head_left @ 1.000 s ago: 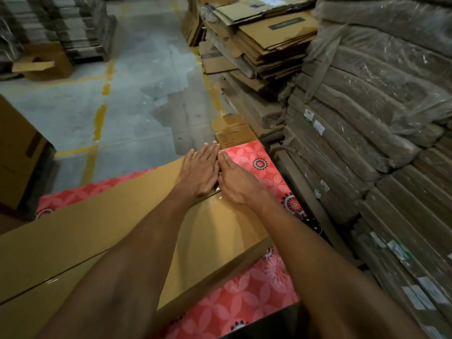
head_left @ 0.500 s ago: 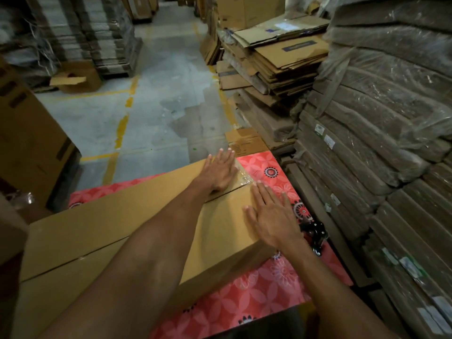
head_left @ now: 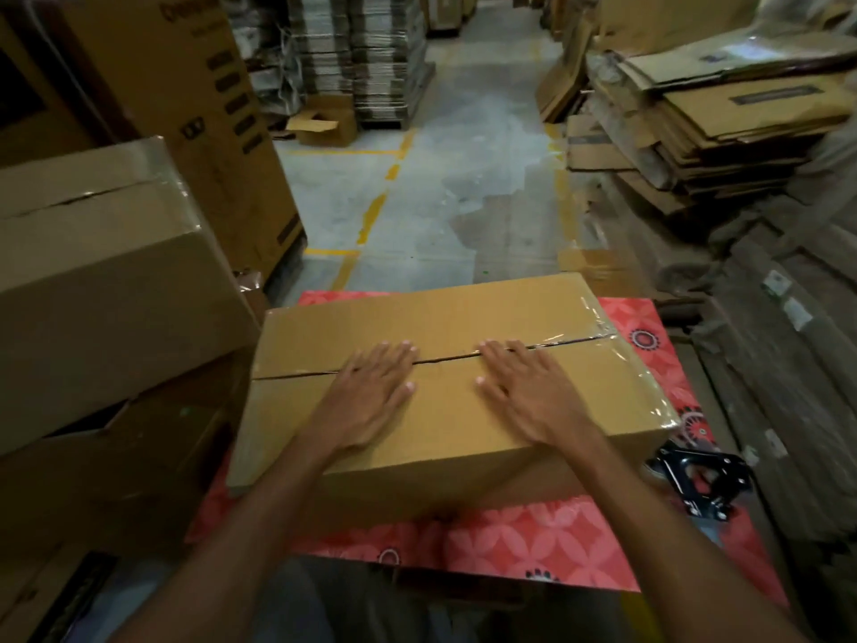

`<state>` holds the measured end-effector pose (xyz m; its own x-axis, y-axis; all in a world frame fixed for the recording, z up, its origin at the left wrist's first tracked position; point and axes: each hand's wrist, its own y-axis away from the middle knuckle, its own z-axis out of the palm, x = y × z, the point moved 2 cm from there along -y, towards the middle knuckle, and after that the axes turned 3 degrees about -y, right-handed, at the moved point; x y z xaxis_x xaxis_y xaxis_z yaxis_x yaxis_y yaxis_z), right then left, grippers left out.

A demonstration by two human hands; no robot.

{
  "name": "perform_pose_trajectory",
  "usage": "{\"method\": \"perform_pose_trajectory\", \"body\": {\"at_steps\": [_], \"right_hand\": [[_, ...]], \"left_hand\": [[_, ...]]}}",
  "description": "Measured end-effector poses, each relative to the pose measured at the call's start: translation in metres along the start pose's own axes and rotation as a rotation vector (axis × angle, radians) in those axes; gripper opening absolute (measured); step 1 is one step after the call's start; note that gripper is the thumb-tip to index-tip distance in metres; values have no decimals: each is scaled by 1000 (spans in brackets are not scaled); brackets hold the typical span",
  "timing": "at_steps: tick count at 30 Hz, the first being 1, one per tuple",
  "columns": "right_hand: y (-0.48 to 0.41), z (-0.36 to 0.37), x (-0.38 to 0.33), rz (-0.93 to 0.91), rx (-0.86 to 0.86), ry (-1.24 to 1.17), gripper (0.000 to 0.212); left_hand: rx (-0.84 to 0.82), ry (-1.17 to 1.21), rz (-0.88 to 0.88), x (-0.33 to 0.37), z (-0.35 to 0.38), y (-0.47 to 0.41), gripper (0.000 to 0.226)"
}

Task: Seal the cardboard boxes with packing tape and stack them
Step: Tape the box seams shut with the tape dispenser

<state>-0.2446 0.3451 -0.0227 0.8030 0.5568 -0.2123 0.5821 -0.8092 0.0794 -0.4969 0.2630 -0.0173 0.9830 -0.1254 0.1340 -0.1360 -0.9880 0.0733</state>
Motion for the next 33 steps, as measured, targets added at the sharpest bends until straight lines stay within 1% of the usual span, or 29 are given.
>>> {"method": "perform_pose_trajectory", "body": {"at_steps": [1, 4, 5, 7, 9, 11, 13, 14, 15, 17, 19, 21, 23, 25, 26, 27, 28, 30, 32, 33], "right_hand": [[1, -2, 16, 38, 25, 0, 79], [12, -9, 64, 221, 100, 18, 64], [15, -11, 72, 257, 133, 30, 63], [17, -16, 75, 301, 211, 52, 62], [20, -20, 63, 381, 323, 13, 56], [32, -20, 36, 490, 481, -62, 52], [56, -5, -6, 610, 641, -188, 47], [68, 10, -33, 667, 691, -265, 48], [79, 27, -62, 713, 716, -353, 55], [94, 54, -120, 806, 684, -602, 79], [96, 70, -164, 866, 596, -856, 95], [89, 73, -196, 835, 492, -1006, 104], [77, 66, -209, 791, 455, -1078, 115], [64, 59, -194, 826, 453, -1130, 122], [60, 52, -180, 836, 470, -1129, 122], [58, 45, -162, 819, 510, -1080, 116], [58, 38, -144, 796, 557, -1003, 102], [59, 30, -112, 792, 648, -932, 70], [66, 22, -102, 847, 719, -967, 56], [70, 20, -106, 849, 710, -1000, 50]], "left_hand": [[1, 0, -60, -20, -2, 13, 63], [30, 7, -269, -86, -6, 54, 86], [44, 31, -341, -101, -7, 65, 85], [55, 131, -447, -118, -5, 74, 73], [81, 273, -462, -120, -2, 74, 71], [127, 384, -444, -125, -1, 71, 76], [123, 355, -421, -136, -5, 63, 83], [104, 316, -400, -143, -9, 54, 87], [71, 281, -369, -150, -16, 44, 93], [-28, 228, -308, -161, -31, 16, 108], [-138, 148, -263, -175, -42, -12, 122], [-193, 100, -246, -188, -46, -33, 130], [-181, 124, -245, -190, -46, -40, 129], [-132, 123, -258, -185, -43, -36, 121], [-99, 101, -268, -182, -40, -31, 116], [-59, 101, -280, -176, -39, -21, 112], [-4, 141, -286, -172, -36, -11, 106], [94, 418, -338, -163, -26, 18, 93], [81, 752, -388, -149, -11, 52, 88], [66, 883, -377, -139, -4, 67, 83]]}}
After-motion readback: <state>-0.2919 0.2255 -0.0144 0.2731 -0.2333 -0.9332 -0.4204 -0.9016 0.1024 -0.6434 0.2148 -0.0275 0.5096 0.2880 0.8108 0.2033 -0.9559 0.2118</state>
